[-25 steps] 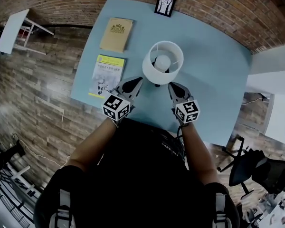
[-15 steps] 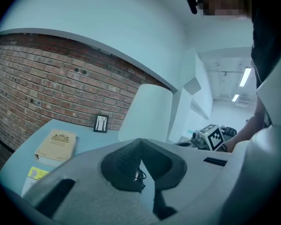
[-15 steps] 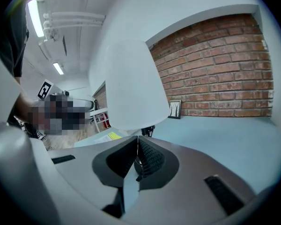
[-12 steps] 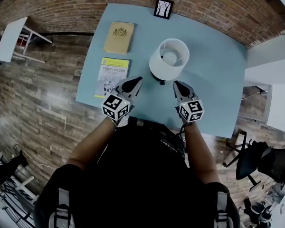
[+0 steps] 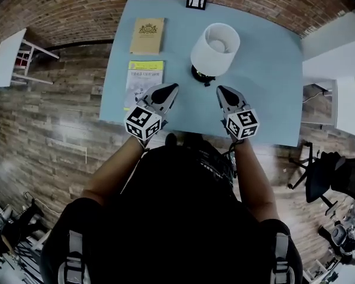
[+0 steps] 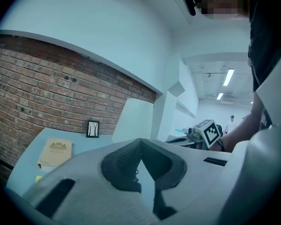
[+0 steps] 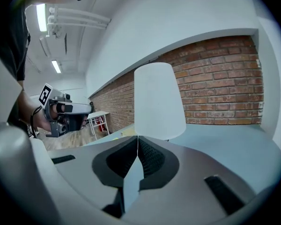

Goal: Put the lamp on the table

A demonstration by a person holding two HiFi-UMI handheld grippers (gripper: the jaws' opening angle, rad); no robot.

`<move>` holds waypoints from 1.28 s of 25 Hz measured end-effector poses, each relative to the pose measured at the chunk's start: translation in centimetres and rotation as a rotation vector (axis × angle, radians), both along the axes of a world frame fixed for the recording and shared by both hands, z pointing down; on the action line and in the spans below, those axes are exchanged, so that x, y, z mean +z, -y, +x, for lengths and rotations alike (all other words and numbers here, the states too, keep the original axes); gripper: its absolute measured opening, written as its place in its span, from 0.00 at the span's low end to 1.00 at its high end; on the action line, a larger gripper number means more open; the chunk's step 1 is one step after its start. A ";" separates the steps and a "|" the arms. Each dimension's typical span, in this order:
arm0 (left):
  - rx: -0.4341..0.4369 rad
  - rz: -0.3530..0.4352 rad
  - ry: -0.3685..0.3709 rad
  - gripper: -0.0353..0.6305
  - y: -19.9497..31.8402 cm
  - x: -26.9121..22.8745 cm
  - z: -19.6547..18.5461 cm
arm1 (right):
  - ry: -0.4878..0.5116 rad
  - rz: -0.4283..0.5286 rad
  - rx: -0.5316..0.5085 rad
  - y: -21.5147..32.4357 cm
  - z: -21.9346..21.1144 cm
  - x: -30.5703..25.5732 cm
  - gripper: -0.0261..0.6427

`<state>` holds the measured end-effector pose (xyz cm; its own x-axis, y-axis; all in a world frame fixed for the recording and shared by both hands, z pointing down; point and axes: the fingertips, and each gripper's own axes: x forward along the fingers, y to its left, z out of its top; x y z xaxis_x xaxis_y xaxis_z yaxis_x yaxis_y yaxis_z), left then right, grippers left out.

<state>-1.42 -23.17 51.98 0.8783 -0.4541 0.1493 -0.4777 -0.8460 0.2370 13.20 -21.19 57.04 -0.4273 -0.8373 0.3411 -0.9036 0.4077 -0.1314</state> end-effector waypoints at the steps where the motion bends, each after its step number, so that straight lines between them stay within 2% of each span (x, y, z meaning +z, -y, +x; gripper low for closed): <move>1: 0.009 0.005 -0.003 0.07 -0.4 -0.2 -0.2 | -0.004 0.002 0.003 -0.4 -0.4 -0.1 0.07; 14: 0.044 0.013 -0.033 0.07 -6.6 -1.1 -1.6 | -0.017 0.038 -0.002 -6.1 -3.5 -2.5 0.07; 25: -0.028 0.031 -0.047 0.07 -12.5 -2.5 4.0 | 0.005 0.051 -0.076 -11.7 1.0 -4.0 0.07; 32: -0.065 0.035 -0.044 0.07 -17.2 -2.7 6.7 | 0.022 0.057 -0.111 -16.0 2.3 -4.1 0.06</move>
<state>5.31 -5.94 49.32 0.8522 -0.5147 0.0944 -0.5217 -0.8216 0.2300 15.49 -5.18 52.93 -0.5256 -0.8019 0.2840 -0.8495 0.5126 -0.1248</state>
